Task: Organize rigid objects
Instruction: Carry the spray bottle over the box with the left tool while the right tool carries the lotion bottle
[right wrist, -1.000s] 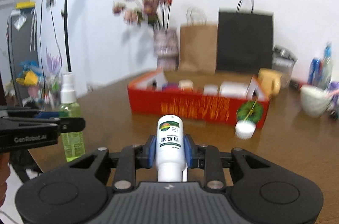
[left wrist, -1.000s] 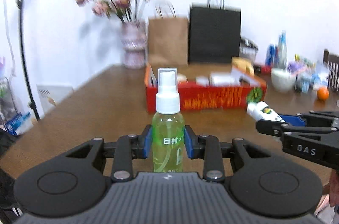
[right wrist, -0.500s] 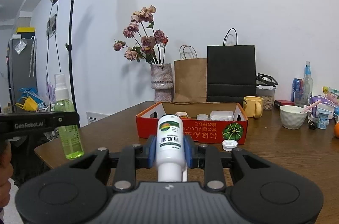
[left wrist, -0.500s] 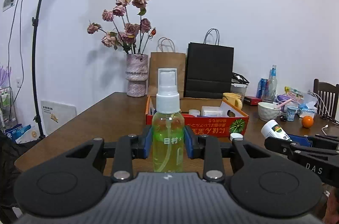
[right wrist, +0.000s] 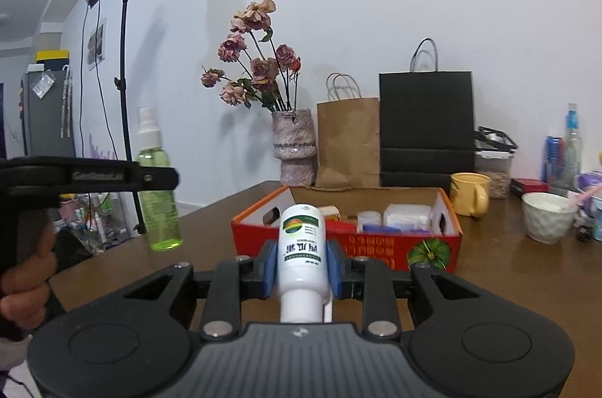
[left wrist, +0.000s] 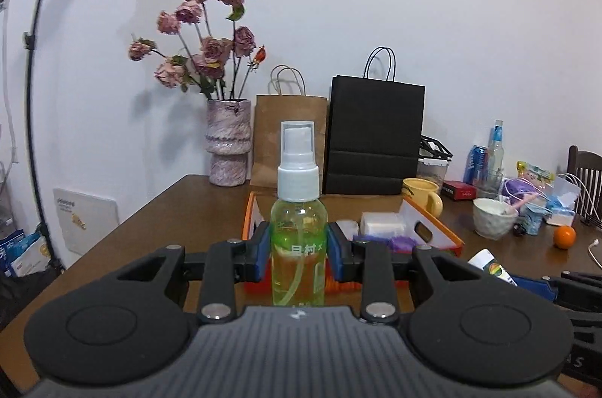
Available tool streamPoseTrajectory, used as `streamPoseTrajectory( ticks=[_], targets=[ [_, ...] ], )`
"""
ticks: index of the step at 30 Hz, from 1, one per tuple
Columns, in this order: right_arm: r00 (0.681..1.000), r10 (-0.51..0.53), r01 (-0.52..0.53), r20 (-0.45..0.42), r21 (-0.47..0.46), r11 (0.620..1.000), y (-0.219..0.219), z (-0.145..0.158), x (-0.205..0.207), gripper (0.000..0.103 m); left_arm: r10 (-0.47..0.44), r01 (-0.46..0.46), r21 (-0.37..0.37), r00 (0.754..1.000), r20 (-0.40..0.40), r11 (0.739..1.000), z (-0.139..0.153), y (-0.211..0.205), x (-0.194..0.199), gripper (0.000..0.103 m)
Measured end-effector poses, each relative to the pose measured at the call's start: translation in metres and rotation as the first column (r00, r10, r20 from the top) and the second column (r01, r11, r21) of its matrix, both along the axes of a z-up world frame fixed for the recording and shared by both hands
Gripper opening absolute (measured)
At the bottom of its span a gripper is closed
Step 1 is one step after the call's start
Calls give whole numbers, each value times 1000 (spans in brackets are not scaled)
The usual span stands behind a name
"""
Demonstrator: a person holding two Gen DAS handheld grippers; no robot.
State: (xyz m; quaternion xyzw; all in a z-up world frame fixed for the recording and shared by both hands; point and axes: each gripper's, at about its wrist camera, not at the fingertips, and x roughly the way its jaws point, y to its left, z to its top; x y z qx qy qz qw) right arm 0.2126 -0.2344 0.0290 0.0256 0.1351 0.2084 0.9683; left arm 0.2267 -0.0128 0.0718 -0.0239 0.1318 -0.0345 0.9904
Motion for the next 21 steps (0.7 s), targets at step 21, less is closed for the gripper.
streamPoseTrajectory(
  ticks=[21],
  targets=[
    [858,223,-294,-463,-87,952,60,-25,303,27,-14,41,64,926,-377,997,-54,4,248,31]
  ],
)
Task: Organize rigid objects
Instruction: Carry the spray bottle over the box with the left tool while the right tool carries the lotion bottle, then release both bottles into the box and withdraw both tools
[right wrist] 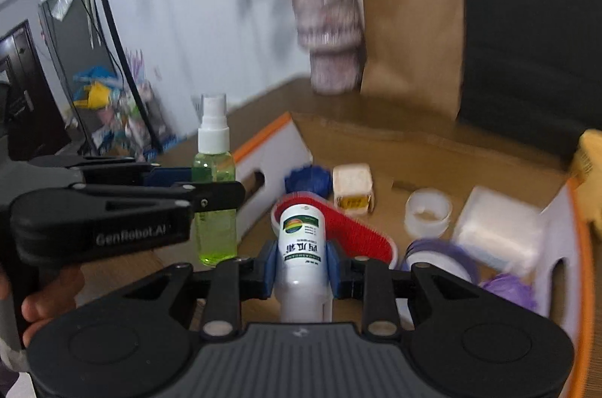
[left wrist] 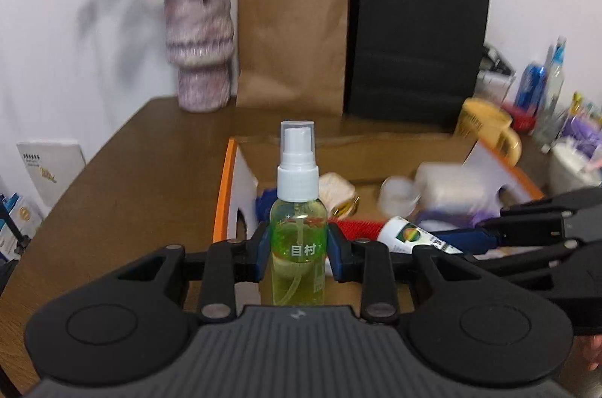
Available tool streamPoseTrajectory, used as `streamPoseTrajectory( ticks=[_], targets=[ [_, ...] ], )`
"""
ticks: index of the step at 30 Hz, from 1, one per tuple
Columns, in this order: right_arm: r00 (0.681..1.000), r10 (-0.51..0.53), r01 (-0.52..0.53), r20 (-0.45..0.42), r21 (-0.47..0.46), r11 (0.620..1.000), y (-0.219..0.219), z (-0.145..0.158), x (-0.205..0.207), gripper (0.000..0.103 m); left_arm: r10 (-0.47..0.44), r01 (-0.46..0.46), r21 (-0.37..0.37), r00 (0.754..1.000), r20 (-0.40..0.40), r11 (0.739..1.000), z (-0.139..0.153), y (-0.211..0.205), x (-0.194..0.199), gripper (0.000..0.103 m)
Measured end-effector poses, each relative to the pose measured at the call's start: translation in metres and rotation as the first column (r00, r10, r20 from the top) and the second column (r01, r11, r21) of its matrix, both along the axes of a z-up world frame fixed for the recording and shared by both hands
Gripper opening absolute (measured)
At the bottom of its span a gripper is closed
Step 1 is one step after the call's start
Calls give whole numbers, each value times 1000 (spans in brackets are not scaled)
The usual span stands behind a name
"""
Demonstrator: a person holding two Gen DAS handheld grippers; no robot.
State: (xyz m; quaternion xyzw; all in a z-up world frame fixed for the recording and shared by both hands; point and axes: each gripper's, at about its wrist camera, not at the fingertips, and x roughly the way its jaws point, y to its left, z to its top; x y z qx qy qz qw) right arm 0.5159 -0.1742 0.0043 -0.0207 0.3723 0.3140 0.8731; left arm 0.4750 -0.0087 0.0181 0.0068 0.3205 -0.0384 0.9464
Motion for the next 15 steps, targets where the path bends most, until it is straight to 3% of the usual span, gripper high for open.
streamPoseTrajectory(
  ticks=[4,10,15],
  targets=[
    [999,24,-26,-44,-38,999,12,-20,6,27,-6,7,6,998,-63,1000,-17,2,10,31],
    [996,27,-30,-86,-39,999,22,-34,11,29,8,-7,27,998,-62,1000,-22,1,15,32],
    [997,12,-14,-71,-26,1000,20,-30,6,35,2,1,59,998,-56,998,-17,-4,13,40]
  ],
)
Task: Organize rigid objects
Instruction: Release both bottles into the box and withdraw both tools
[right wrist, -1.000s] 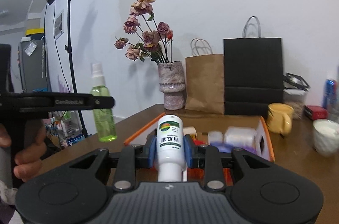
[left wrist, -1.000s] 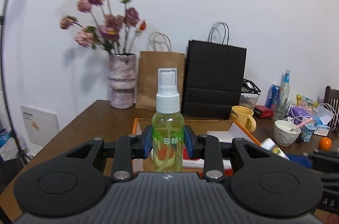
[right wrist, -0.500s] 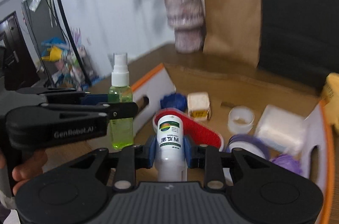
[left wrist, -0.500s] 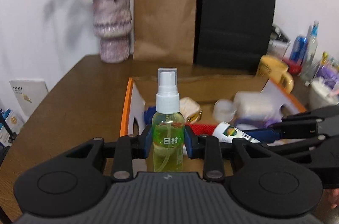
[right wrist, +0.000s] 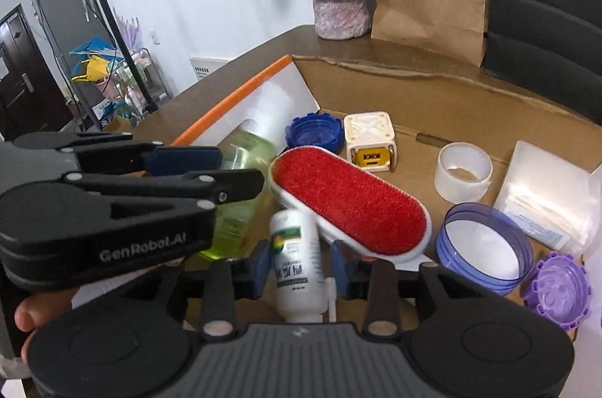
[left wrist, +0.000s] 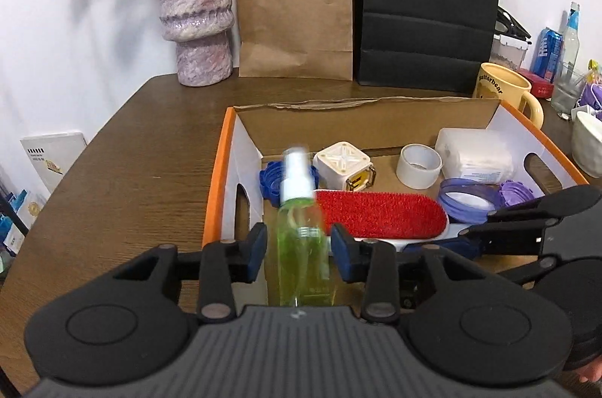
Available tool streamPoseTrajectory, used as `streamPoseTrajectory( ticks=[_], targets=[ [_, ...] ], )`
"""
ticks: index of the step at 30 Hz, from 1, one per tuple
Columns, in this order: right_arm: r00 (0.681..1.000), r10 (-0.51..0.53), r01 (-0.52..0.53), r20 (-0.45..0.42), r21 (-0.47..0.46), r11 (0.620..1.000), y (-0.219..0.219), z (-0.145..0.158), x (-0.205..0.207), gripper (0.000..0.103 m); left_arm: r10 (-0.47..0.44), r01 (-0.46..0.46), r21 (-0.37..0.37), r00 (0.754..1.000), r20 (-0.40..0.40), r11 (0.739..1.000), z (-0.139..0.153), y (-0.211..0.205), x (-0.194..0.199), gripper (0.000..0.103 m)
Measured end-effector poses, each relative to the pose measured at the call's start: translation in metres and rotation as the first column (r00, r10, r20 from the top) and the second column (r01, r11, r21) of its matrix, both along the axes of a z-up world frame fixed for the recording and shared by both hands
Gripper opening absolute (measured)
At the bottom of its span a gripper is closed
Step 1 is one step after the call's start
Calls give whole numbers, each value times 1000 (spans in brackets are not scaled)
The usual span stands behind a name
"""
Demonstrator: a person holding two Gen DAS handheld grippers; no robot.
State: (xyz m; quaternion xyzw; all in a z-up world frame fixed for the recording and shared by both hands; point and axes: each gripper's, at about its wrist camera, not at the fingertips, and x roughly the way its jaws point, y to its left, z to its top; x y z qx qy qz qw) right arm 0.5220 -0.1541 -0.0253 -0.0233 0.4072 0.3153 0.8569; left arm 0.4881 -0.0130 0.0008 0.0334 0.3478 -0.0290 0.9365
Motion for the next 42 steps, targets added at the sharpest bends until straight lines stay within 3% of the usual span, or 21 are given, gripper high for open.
streamPoseTrajectory(
  ticks=[2,5,13,16,23,28,34,42],
  targets=[
    [1000,-12,12,20,2,1000,-3,8,-5,43,2,-2,-6,1000,15,1000,6,1,-6,49],
    [998,-34,33,51,14,999,-15,24,-17,52,0,0,1,999,46,1000,19,1,-19,53],
    [976,-145,142,163,29,989,-56,64,-66,64,12,-12,-5,990,138,1000,60,0,-69,67],
    [942,-227,223,245,47,974,-75,76,-91,82,19,-19,-3,980,196,1000,73,-4,-94,67],
    [868,-324,313,377,91,945,-101,84,-148,83,-2,3,-2,944,330,1000,88,-17,-152,74],
    [798,-384,359,465,144,922,-112,77,-194,88,-13,13,4,905,425,1000,85,-23,-194,81],
    [755,-437,395,489,193,898,-117,71,-239,89,10,9,-39,889,457,999,86,-17,-238,82],
    [703,-456,381,545,253,889,-117,75,-319,92,-14,41,-38,839,545,998,87,-5,-324,88]
  ],
)
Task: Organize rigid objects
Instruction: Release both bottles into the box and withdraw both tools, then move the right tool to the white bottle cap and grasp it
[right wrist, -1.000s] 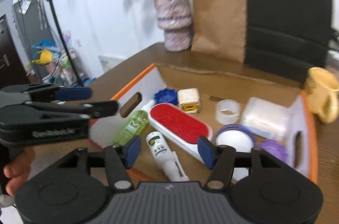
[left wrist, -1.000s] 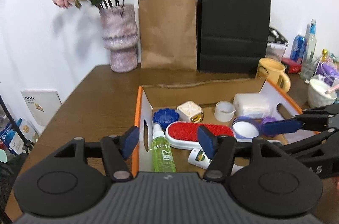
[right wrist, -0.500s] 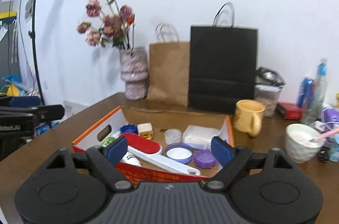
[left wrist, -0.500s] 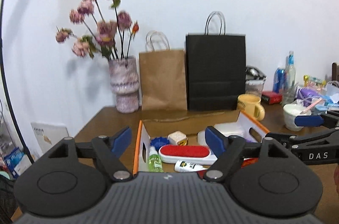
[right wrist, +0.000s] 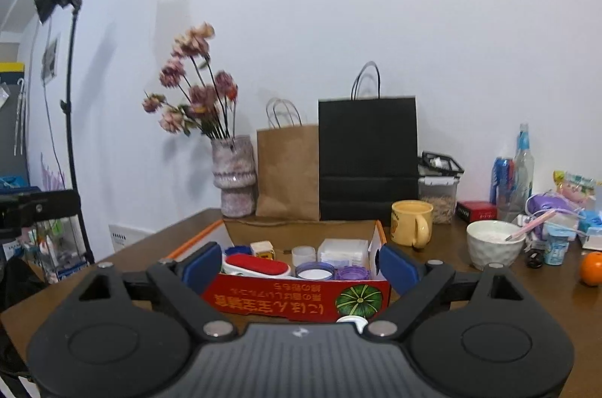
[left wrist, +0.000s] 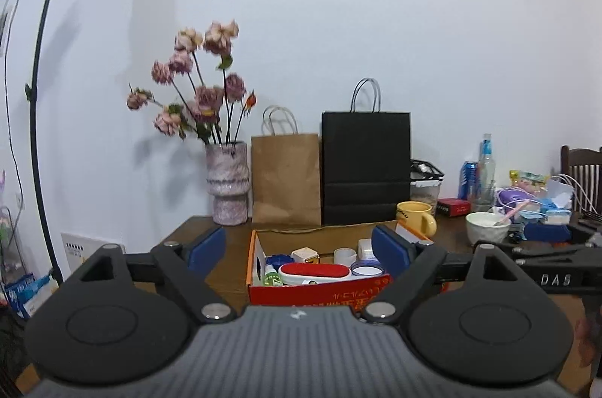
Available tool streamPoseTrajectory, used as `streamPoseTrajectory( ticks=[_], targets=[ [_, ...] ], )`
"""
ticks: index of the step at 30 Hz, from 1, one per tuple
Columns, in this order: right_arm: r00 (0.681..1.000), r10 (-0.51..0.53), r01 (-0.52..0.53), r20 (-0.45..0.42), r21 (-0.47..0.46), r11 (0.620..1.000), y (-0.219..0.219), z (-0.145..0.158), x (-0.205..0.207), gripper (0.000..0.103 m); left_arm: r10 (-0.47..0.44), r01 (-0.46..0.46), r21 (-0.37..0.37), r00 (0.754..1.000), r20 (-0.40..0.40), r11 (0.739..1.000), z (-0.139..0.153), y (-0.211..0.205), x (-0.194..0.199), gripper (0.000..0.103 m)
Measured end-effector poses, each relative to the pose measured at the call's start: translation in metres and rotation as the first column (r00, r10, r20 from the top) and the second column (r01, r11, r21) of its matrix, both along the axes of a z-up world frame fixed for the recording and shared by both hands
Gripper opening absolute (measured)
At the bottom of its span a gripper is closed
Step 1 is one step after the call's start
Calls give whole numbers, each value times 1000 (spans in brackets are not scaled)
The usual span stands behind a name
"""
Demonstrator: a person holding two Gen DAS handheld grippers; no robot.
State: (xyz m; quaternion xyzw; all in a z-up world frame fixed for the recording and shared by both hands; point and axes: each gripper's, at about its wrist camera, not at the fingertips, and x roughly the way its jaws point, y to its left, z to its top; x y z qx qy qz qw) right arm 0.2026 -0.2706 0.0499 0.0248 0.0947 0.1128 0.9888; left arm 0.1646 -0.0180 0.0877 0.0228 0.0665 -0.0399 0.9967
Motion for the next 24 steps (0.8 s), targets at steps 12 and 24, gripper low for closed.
streamPoseTrajectory(
  ticks=[12,24],
  targets=[
    [999,-11,12,41,-41,999,13,-28,-106,92,82,-85,37,994,71,996,-44,14,-99,92],
    [1000,10,-10,0,-76,997,20,-58,-160,102,66,-66,32,998,-15,997,-68,6,-123,94]
  ],
)
